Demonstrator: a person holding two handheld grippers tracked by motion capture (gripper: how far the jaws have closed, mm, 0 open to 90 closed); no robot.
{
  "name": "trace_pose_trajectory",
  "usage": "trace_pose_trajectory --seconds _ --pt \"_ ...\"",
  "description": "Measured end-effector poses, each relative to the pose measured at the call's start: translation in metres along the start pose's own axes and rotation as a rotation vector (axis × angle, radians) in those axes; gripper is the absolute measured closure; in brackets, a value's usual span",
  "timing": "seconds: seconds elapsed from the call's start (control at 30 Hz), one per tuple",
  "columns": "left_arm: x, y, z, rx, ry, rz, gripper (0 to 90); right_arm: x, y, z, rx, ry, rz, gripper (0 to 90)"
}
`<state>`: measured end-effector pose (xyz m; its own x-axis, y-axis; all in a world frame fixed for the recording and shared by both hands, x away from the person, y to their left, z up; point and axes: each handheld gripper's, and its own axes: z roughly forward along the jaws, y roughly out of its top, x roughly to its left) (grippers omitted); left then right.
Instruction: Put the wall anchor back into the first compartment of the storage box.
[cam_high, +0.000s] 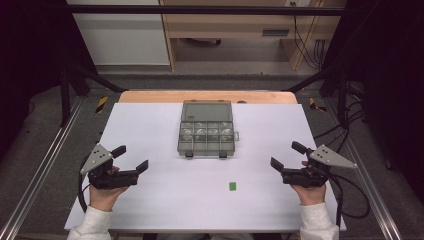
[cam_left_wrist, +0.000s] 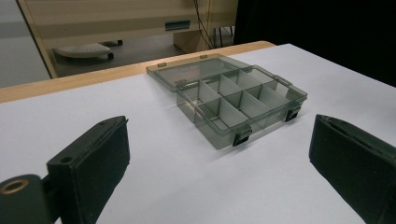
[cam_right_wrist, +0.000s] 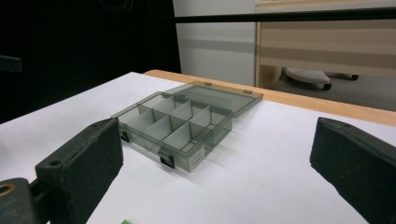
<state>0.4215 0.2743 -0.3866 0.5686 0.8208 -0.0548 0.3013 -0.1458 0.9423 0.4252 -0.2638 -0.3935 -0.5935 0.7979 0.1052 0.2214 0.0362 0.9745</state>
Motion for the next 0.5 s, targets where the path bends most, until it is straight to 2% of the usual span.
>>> trace_pose_trajectory --seconds 0.3,0.5 --pt "-0.001 -0.001 0.000 0.006 0.005 0.011 5.1 0.008 -0.002 0.008 0.047 0.012 -0.014 3.8" --pt "-0.001 -0.002 0.002 0.010 0.007 0.011 5.1 0.019 -0.007 0.021 0.099 0.028 -0.021 4.8"
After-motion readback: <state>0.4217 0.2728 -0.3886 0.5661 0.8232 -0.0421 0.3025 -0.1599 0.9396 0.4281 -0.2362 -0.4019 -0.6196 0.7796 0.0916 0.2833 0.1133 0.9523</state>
